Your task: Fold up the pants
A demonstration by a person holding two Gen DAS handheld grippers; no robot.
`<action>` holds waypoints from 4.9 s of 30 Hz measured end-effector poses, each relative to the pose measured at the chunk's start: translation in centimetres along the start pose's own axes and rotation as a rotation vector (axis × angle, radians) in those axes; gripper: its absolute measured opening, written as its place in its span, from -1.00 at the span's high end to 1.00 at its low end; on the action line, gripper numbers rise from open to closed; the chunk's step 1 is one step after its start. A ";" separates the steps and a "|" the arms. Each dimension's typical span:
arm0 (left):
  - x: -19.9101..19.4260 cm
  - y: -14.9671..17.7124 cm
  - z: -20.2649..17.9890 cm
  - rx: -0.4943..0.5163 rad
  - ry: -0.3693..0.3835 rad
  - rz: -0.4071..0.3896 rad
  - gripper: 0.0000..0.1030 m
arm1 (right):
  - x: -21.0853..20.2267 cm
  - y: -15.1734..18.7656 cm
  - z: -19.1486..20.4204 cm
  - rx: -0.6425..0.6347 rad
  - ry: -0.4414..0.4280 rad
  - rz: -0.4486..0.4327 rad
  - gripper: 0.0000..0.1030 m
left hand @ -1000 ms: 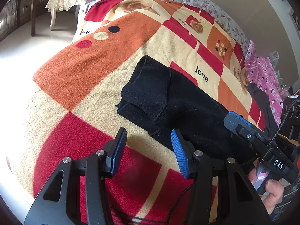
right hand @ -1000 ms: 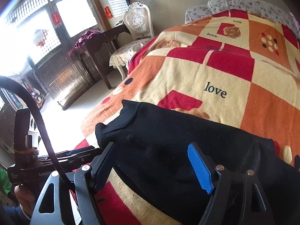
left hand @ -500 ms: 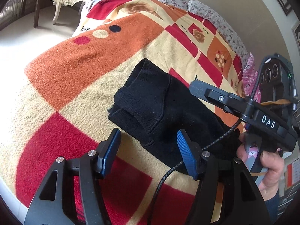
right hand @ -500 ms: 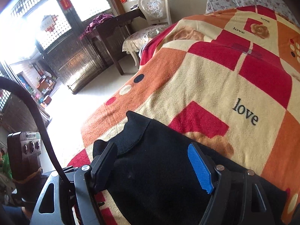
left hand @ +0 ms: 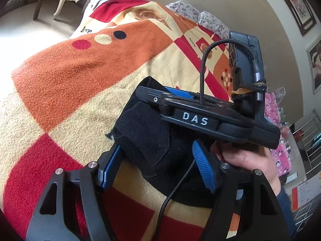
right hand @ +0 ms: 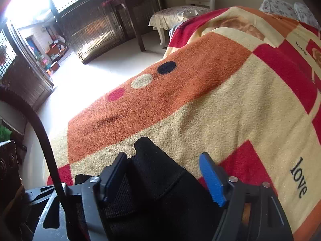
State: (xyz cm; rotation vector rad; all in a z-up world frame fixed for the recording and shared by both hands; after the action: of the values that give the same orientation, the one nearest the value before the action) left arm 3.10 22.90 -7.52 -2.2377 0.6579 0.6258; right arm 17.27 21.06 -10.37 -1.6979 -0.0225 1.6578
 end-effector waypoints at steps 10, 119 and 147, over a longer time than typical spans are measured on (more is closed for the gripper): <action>-1.0 -0.4 -1.4 0.070 0.003 -0.044 0.55 | -5.0 -0.5 0.3 0.039 -0.034 -0.139 0.75; 4.0 12.0 -23.0 0.786 -0.005 0.117 0.61 | -30.3 30.3 -9.3 0.644 0.371 -0.505 0.20; 4.3 10.6 -20.9 0.741 -0.122 0.075 0.61 | -27.8 31.2 -7.8 0.707 0.323 -0.474 -0.44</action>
State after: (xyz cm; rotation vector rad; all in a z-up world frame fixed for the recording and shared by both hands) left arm 4.82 -0.22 -2.19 -1.4828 0.7610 0.4488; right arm 4.76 -18.92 -3.48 -1.2567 0.2658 0.8765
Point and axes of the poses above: each gripper's, at about its wrist camera, not at the fingertips, and x roughly the way its jaws point, z to its left, y to its underside, the point moved 6 cm from there along x, roughly the way its jaws point, and after that the axes turned 2 degrees about x, right-handed, at the moved point
